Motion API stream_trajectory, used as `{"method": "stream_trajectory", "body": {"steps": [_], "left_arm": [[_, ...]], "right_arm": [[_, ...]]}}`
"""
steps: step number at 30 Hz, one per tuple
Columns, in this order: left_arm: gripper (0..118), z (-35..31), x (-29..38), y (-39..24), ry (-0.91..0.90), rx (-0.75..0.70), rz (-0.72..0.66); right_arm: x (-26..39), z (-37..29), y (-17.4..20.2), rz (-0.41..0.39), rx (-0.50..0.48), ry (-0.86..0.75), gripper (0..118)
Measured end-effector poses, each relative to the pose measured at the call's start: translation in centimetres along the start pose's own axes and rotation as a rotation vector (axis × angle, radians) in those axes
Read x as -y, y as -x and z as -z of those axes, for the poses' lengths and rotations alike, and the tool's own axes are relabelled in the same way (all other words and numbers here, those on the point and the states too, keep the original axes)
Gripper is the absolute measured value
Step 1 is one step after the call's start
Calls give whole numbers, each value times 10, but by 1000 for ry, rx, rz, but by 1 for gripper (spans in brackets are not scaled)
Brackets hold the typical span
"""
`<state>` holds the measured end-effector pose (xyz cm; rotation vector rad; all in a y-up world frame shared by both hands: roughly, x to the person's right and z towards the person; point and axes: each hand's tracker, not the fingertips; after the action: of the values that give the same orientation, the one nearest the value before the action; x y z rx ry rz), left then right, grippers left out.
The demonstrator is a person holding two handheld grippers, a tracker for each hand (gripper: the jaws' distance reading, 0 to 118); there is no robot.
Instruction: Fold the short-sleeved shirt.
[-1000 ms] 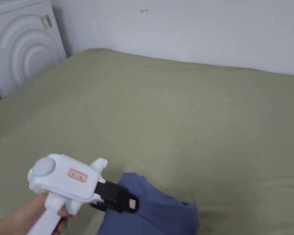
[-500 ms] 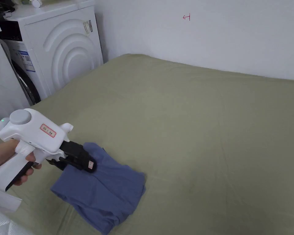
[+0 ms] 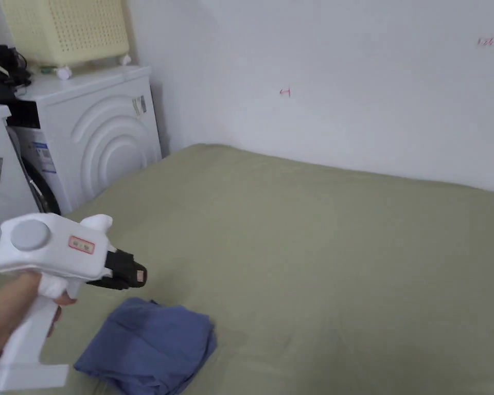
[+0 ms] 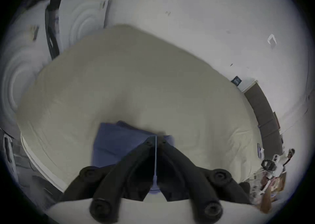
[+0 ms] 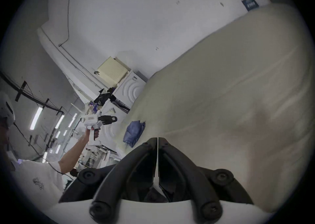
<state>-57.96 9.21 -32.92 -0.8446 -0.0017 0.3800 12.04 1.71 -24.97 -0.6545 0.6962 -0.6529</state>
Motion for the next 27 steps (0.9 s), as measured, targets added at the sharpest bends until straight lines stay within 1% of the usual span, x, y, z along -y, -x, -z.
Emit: {"method": "stream_trajectory", "body": {"steps": [1,3,4,5,6,7,8,9,10,11,12,14,15,16,17,18,20,27], "left_arm": [[1,-3,8,-25,-44,15,23],[1,-10,32,-80,-103,35,33],[1,-15,46,-112,-127,74,32],[1,-20,59,-144,-153,84,75],[1,-26,74,-166,-230,68,92],[1,-34,89,-196,-293,104,110],[1,-39,103,-227,-347,132,110],[1,-44,114,-252,-387,137,123],[1,-44,125,-273,-466,144,181],[1,-48,134,-295,-512,133,226],[1,-53,141,-317,-568,91,248],[1,-60,155,-355,-634,101,284],[1,-61,160,-368,-668,68,311],[1,-62,163,-379,-702,22,359],[1,-63,164,-385,-696,10,383],[1,-65,168,-395,-684,29,386],[1,-66,169,-396,-666,62,389],[1,-74,170,-398,-676,27,387]], "right_arm": [[-4,-8,7,-28,21,-20,6],[-13,-25,21,-108,79,-65,6],[-18,-33,35,-171,160,-106,6],[-22,-40,48,-243,232,-147,6],[-26,-45,61,-312,292,-186,6],[-30,-50,72,-371,372,-239,6],[-33,-53,85,-423,428,-282,7],[-35,-55,94,-460,472,-309,7],[-36,-54,109,-522,586,-352,7],[-36,-53,120,-581,671,-396,7],[-37,-52,126,-639,722,-439,7],[-36,-54,136,-709,755,-523,7],[-35,-56,140,-738,760,-562,7],[-35,-59,143,-746,750,-582,7],[-34,-62,146,-754,758,-600,7],[-34,-65,148,-763,761,-610,7],[-36,-71,150,-750,748,-605,7],[-39,-80,145,-726,739,-607,7]]}}
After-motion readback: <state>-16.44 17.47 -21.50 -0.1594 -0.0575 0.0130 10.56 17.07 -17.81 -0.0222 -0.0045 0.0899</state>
